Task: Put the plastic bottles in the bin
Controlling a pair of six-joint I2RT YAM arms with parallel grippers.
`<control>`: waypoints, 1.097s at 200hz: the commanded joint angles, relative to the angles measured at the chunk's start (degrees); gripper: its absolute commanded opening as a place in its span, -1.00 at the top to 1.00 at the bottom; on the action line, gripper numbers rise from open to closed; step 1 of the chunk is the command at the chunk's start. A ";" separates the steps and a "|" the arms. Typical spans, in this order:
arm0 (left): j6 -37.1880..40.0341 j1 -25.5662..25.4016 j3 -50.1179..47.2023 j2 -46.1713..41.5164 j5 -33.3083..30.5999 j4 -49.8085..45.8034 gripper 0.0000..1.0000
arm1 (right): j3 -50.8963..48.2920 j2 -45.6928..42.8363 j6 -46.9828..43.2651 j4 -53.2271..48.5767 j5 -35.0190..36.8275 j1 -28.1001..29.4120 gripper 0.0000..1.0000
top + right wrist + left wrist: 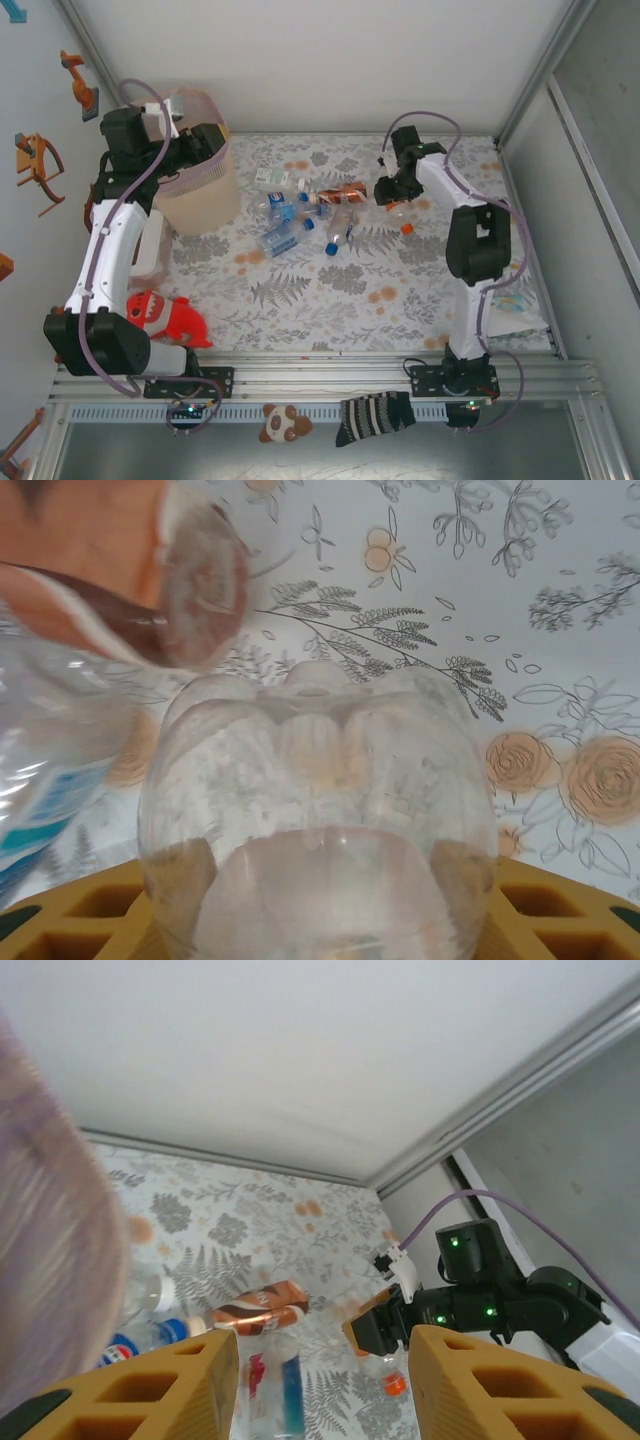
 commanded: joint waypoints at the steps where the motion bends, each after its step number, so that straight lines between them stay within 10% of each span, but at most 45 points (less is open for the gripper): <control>1: -1.26 -1.46 -1.68 -1.96 3.14 7.90 0.03 | -2.22 -7.33 2.85 2.80 -4.64 0.27 -0.09; 119: 7.24 -17.97 -4.69 -3.33 8.39 26.31 -0.25 | -16.27 -38.99 18.28 30.66 -33.12 1.14 -0.04; 219: 16.85 -35.31 1.51 1.56 14.69 29.71 -0.49 | -26.86 -54.32 23.63 60.99 -40.46 6.90 -0.03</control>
